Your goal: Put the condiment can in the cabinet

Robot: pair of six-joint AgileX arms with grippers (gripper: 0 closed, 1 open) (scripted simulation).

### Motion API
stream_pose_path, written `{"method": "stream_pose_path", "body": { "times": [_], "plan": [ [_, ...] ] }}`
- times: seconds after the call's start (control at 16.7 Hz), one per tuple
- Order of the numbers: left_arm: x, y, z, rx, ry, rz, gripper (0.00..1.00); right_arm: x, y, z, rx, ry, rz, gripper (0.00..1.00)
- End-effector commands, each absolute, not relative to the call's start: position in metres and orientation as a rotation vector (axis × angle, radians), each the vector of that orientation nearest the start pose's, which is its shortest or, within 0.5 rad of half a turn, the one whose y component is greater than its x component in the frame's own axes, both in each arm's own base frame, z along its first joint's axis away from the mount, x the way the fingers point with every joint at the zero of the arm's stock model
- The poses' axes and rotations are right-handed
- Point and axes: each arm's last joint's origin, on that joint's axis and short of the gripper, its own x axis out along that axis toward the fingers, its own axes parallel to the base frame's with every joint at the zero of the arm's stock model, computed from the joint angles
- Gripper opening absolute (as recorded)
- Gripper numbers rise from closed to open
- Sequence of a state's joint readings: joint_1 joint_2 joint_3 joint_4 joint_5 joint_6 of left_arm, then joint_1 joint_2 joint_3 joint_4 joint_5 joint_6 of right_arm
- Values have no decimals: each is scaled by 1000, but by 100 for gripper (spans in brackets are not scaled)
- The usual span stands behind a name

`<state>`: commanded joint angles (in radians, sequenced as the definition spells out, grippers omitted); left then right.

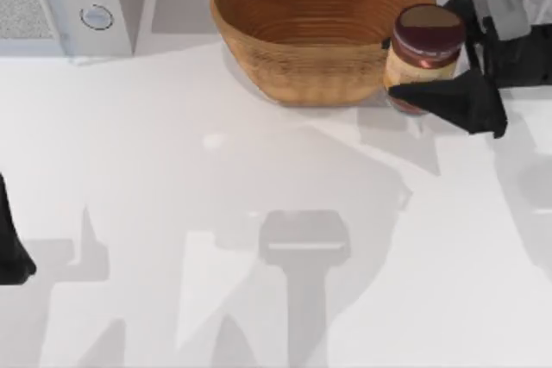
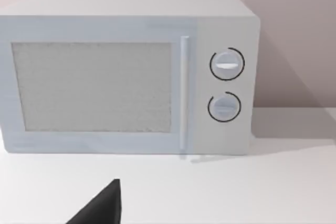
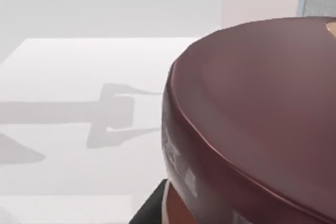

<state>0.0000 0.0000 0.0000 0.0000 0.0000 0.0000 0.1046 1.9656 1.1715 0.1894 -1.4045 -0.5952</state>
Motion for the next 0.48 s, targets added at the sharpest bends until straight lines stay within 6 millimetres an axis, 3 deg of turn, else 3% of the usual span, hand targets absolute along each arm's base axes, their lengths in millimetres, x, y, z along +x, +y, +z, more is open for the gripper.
{"method": "stream_pose_path", "body": {
  "times": [0.24, 0.48],
  "plan": [
    [106, -1, 160, 0, 0, 0, 100, 395, 76, 167, -74, 83, 1557, 0],
    [106, -1, 160, 0, 0, 0, 100, 381, 56, 177, -59, 167, 1426, 0]
  ]
}}
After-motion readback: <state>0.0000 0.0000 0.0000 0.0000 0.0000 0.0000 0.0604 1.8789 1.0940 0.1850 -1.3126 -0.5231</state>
